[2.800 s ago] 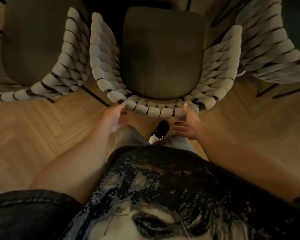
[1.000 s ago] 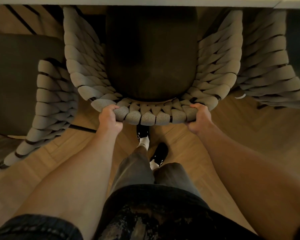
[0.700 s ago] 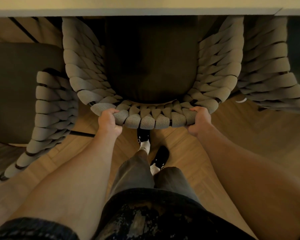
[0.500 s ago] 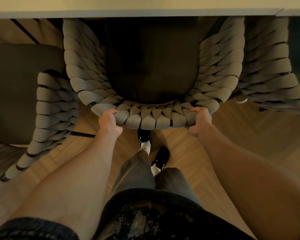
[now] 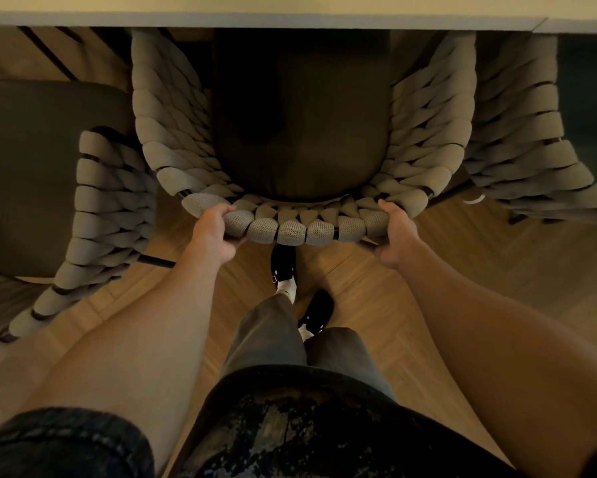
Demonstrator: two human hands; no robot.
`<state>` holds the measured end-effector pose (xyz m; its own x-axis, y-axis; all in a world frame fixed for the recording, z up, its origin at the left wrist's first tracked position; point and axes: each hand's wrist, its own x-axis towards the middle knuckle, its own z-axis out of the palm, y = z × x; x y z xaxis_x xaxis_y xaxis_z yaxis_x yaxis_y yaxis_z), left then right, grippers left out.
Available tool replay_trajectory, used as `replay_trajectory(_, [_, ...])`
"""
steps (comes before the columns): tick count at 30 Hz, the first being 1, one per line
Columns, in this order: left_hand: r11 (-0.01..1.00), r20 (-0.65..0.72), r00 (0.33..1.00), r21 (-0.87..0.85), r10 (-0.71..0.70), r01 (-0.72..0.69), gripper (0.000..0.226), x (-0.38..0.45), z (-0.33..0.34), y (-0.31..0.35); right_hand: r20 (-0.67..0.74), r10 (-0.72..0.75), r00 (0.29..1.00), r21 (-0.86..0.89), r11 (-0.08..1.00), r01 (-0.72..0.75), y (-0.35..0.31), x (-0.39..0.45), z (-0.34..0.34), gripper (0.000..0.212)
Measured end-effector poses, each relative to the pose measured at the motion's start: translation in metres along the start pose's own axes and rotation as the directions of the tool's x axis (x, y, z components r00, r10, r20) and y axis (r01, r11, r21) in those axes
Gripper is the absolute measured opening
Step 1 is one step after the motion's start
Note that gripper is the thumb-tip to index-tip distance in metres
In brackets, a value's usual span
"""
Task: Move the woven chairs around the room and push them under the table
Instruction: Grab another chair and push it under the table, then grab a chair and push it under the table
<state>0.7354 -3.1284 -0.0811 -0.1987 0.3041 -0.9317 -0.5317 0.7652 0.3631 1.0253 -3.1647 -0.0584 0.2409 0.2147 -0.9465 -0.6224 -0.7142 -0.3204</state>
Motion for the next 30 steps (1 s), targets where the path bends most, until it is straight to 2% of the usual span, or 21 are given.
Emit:
replay_trajectory(3, [0.999, 0.062, 0.998, -0.046, 0.019, -0.016, 0.045, -0.012, -0.010, -0.003, 0.042, -0.065, 0.997, -0.071, 0.995, 0.068, 0.008, -0.012, -0.011, 0.027])
replay_trajectory(6, [0.995, 0.108, 0.993, -0.092, 0.048, -0.038, 0.046, -0.029, -0.022, -0.009, 0.076, -0.085, 0.993, -0.217, 0.971, 0.100, 0.020, -0.029, -0.017, 0.020])
replay_trajectory(8, [0.997, 0.112, 0.992, -0.064, 0.057, -0.051, 0.045, -0.040, -0.032, -0.015, 0.083, -0.094, 0.992, -0.279, 0.953, 0.114, 0.028, -0.035, -0.022, 0.026])
replay_trajectory(10, [0.997, 0.089, 0.993, 0.007, 0.078, -0.079, 0.038, -0.050, -0.043, -0.021, 0.086, -0.100, 0.991, -0.343, 0.931, 0.124, 0.036, -0.042, -0.026, 0.029])
replay_trajectory(14, [0.965, 0.042, 0.990, 0.219, 0.137, -0.143, 0.018, -0.068, -0.065, -0.039, 0.118, -0.078, 0.990, -0.503, 0.855, 0.128, 0.051, -0.061, -0.035, 0.002])
replay_trajectory(17, [0.907, 0.024, 0.981, 0.377, 0.194, -0.188, 0.007, -0.080, -0.084, -0.054, 0.150, -0.089, 0.985, -0.588, 0.793, 0.161, 0.067, -0.066, -0.044, 0.004])
replay_trajectory(20, [0.765, 0.035, 0.964, 0.600, 0.265, -0.233, 0.004, -0.087, -0.106, -0.072, 0.197, -0.132, 0.972, -0.702, 0.673, 0.233, 0.086, -0.068, -0.054, 0.008])
replay_trajectory(23, [0.655, 0.044, 0.964, 0.725, 0.263, -0.212, 0.005, -0.093, -0.131, -0.089, 0.293, -0.154, 0.944, -0.848, 0.415, 0.331, 0.105, -0.070, -0.063, 0.007])
replay_trajectory(26, [0.652, 0.027, 0.973, 0.738, 0.229, -0.174, 0.007, -0.102, -0.158, -0.105, 0.365, -0.115, 0.924, -0.900, 0.210, 0.382, 0.125, -0.075, -0.066, 0.009])
replay_trajectory(30, [0.686, -0.015, 0.983, 0.718, 0.184, -0.117, 0.008, -0.115, -0.201, -0.123, 0.397, -0.052, 0.916, -0.906, 0.137, 0.401, 0.150, -0.087, -0.056, 0.015])
